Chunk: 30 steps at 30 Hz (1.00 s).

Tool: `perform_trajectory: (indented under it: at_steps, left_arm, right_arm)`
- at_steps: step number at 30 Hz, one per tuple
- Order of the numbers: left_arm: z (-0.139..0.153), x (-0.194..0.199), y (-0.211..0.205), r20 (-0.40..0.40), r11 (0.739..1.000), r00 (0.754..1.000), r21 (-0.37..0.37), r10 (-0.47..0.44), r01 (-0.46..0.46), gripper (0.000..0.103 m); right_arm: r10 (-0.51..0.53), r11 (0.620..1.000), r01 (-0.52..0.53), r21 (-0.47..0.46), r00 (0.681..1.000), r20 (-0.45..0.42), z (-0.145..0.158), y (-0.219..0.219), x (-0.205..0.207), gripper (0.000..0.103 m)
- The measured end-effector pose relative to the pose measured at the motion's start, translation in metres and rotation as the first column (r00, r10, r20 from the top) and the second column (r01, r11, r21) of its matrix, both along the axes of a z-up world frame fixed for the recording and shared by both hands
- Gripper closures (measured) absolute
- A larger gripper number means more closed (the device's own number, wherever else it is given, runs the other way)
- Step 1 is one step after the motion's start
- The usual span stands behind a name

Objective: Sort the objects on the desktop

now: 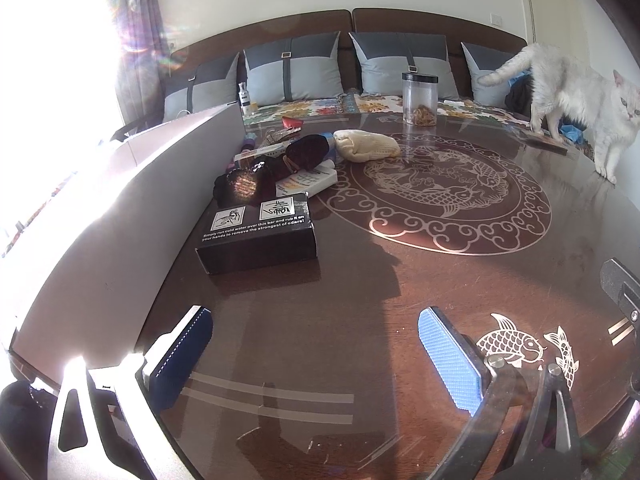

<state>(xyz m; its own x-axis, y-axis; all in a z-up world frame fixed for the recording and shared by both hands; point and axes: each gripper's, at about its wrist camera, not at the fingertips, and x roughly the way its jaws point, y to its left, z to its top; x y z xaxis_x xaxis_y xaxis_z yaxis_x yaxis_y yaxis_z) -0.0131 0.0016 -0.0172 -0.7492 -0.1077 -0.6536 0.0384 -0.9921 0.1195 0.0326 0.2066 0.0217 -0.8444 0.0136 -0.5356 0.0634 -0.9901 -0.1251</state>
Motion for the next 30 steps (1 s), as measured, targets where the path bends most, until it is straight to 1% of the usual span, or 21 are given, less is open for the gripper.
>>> perform_trajectory:
  at_steps: [6,9,17,25,30]
  left_arm:
    - [0.003,0.001,0.000,-0.019,1.000,1.000,-0.023,0.006,-0.007,0.000]
    - [0.004,0.001,0.000,-0.026,1.000,1.000,-0.024,0.011,-0.012,0.000]
    - [-0.003,-0.004,-0.001,-0.006,1.000,1.000,-0.019,0.023,-0.023,0.000]
    - [-0.006,-0.005,0.005,0.000,0.999,1.000,-0.051,0.010,-0.010,0.000]
    - [-0.002,-0.005,0.006,0.000,0.998,1.000,-0.058,0.008,-0.008,0.000]
  right_arm:
    - [0.005,1.000,-0.005,0.000,1.000,0.005,-0.002,-0.002,0.000,0.000]
    - [0.002,1.000,-0.002,-0.006,1.000,0.007,-0.002,-0.002,-0.001,0.000]
    - [0.002,1.000,-0.001,-0.020,1.000,0.018,-0.005,-0.001,-0.006,0.000]
    - [0.006,1.000,-0.006,-0.028,1.000,0.028,-0.010,-0.005,-0.012,0.000]
    - [0.006,0.999,-0.004,-0.036,1.000,0.030,-0.012,-0.004,-0.015,0.000]
